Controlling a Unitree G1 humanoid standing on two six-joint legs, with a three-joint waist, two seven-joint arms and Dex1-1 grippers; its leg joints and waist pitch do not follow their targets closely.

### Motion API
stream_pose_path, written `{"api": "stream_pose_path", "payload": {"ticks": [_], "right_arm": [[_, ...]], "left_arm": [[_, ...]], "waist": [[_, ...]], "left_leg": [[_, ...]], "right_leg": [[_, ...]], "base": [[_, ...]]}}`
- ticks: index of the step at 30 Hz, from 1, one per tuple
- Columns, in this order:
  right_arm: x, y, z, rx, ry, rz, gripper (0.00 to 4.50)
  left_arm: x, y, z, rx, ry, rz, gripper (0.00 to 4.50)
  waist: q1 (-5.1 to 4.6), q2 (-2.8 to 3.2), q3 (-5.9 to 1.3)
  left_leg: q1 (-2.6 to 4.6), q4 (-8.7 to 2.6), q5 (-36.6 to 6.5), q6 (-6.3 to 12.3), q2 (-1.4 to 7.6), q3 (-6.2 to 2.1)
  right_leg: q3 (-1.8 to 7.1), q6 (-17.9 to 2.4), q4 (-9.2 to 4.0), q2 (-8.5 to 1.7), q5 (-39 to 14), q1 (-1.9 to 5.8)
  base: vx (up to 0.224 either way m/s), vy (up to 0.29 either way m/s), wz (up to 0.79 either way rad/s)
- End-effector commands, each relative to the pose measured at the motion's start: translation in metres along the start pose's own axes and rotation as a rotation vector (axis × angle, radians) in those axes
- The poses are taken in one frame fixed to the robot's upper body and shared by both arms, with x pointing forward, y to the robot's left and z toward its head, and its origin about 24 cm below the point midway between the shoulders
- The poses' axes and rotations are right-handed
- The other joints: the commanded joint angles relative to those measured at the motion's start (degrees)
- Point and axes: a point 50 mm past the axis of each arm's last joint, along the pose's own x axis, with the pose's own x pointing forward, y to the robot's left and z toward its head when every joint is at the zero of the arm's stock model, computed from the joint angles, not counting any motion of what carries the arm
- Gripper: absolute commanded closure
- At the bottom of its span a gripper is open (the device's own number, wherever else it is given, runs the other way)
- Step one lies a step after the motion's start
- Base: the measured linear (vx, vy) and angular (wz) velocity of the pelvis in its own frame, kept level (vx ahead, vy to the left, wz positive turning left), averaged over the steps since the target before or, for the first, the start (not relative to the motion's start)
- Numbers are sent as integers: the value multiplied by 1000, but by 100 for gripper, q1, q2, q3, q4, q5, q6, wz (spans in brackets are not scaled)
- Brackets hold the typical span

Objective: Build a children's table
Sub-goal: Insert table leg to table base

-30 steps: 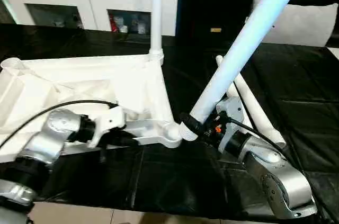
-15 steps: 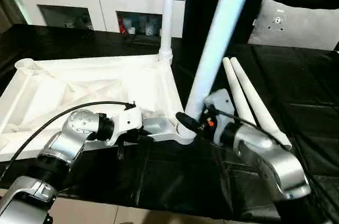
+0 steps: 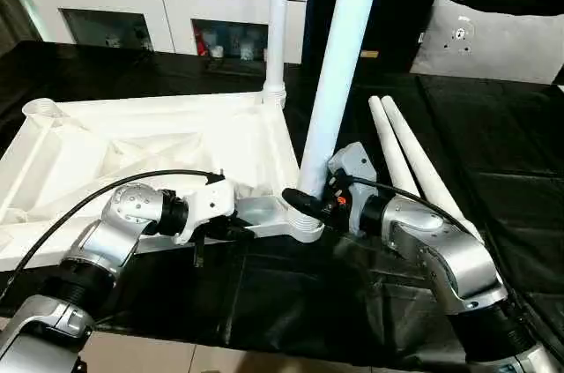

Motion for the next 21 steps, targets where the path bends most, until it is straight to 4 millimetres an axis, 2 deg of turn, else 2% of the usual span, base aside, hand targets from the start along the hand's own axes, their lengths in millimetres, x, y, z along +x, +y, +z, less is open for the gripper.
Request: {"api": "stream_pose_path", "payload": {"ticks": [1,6,16,21], "right_arm": [[-4,-7,-26,63,123,-33,259],[-10,-12,-28,64,147,-31,259],[-7,-13,-31,82,156,2,261],[-7,-15,-37,225,73,-7,261]], "left_arm": [[8,-7,9,36,-65,-70,450],[7,-7,10,47,-57,-83,450],[8,-7,15,66,-70,-96,450],[8,-5,15,70,-75,-67,450]], "waist": [[-9,13,-349],[-10,-16,-341],[-8,-19,-343],[3,-10,-351]], "left_leg": [[3,-422,-699,-93,164,18],[9,-426,-766,-81,162,24],[6,-430,-797,-66,171,22],[5,-434,-862,-57,176,19]], "right_leg": [[277,-1011,-420,-420,-854,249],[273,-1023,-437,-414,-941,250],[274,-1029,-444,-425,-1005,242],[271,-1080,-459,-441,-1033,239]], "base": [[0,0,0],[0,0,0],[0,0,0],[0,0,0]]}}
